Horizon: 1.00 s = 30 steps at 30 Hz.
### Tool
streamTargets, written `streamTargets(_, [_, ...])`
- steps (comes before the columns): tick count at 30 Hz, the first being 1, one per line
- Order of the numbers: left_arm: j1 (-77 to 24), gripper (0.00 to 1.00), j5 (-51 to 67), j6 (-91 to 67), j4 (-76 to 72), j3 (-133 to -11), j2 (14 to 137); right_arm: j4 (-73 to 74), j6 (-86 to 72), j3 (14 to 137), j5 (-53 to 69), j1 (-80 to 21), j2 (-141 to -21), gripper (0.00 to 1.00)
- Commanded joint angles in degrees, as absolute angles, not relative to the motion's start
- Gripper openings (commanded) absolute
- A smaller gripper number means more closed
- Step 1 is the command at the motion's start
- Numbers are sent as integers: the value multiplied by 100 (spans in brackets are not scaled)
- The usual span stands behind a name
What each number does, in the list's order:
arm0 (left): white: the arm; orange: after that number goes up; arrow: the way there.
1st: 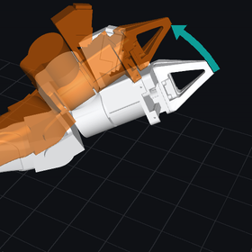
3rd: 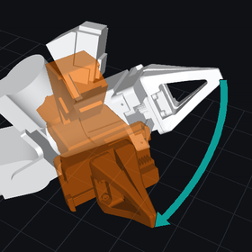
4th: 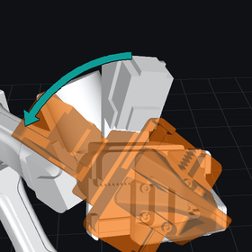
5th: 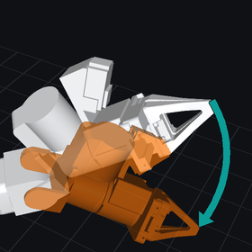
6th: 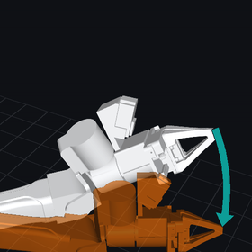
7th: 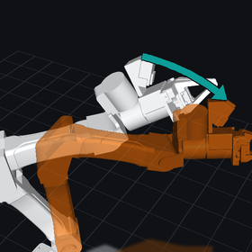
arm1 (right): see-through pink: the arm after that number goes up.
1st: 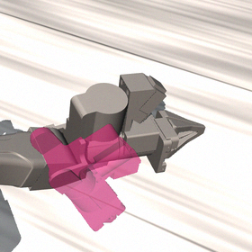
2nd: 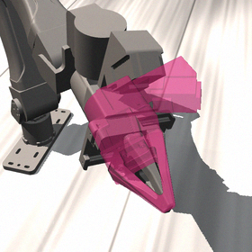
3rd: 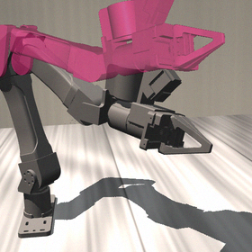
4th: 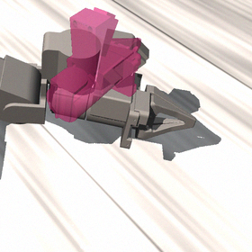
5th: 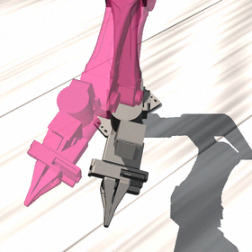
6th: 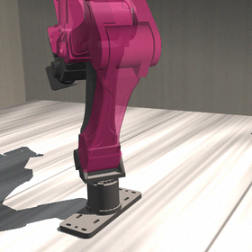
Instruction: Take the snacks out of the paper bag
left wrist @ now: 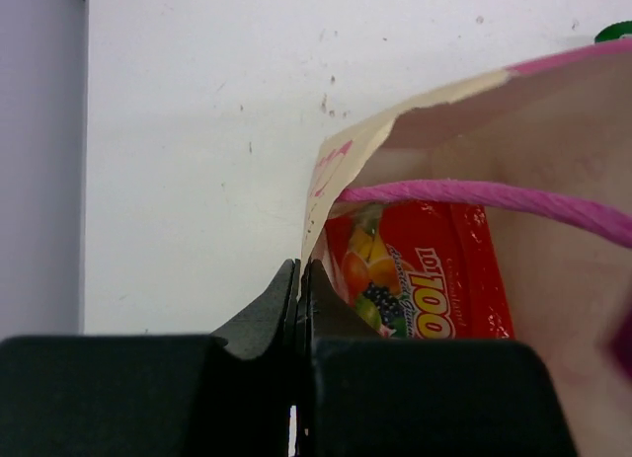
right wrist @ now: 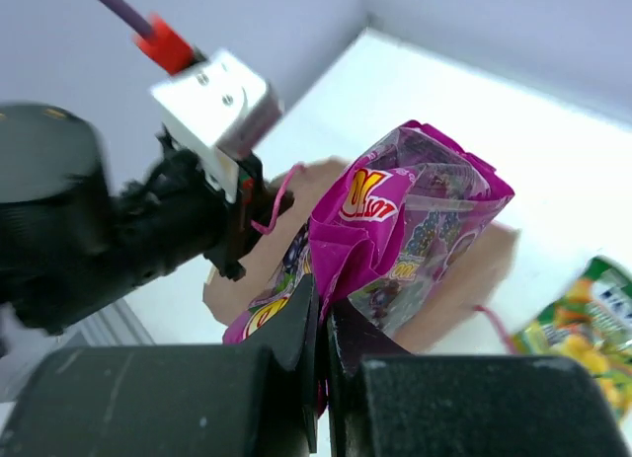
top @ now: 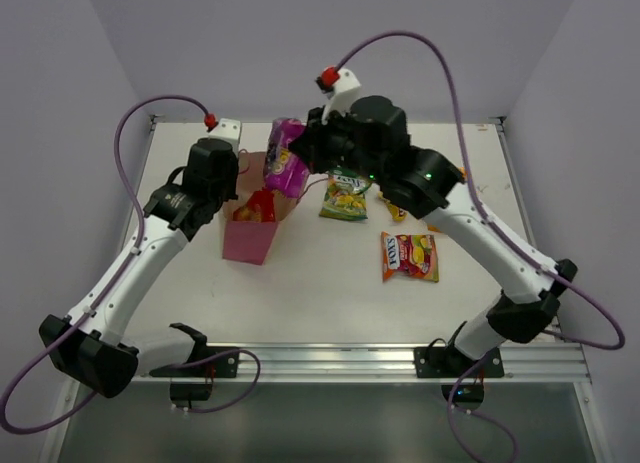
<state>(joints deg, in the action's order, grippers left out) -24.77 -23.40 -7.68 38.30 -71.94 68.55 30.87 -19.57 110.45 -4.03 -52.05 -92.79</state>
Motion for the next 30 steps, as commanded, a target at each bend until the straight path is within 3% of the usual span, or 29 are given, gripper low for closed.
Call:
streamTargets(1, [-2382,0,-2733,-537,3226,-7497,6908,2434,-1486,11227,-676,-4931,-7790,0])
streamTargets(9, [-2364,0,-2663,-282,2874,-7813,7163,2540,-2160,8063,-1134,-4878,-6224,0])
streamTargets(13, [-2364,0,-2602,-36,2751,-7910,7181,2182,-2925,6316,-784,-4878,-5845,0])
streamTargets(21, [-2364,0,-2251,404,2865,-7858,7006,1197,-3278,5309,-325,-4878,-6608,1])
streamTargets(23, [-2364,0,-2136,571,2856,-7744,6952,1265,-3278,5317,-377,-4878,-6986,21])
streamTargets(24, [-2364,0,-2066,632,2865,-7717,6917,1622,-3270,5587,-387,-4878,-7074,40])
streamTargets(25, [-2364,0,-2039,659,2900,-7682,6908,1765,-3130,5755,-430,-4887,-7145,47])
streamTargets(26, [-2364,0,-2022,685,2909,-7656,6891,1923,-3068,5913,-439,-4895,-7102,64])
streamTargets(29, [-2364,0,-1978,756,2927,-7559,6847,2591,-2761,6818,-790,-4896,-6822,86])
streamTargets(30, [-2364,0,-1960,756,2927,-7550,6855,2897,-2647,7386,-1000,-4896,-6786,89])
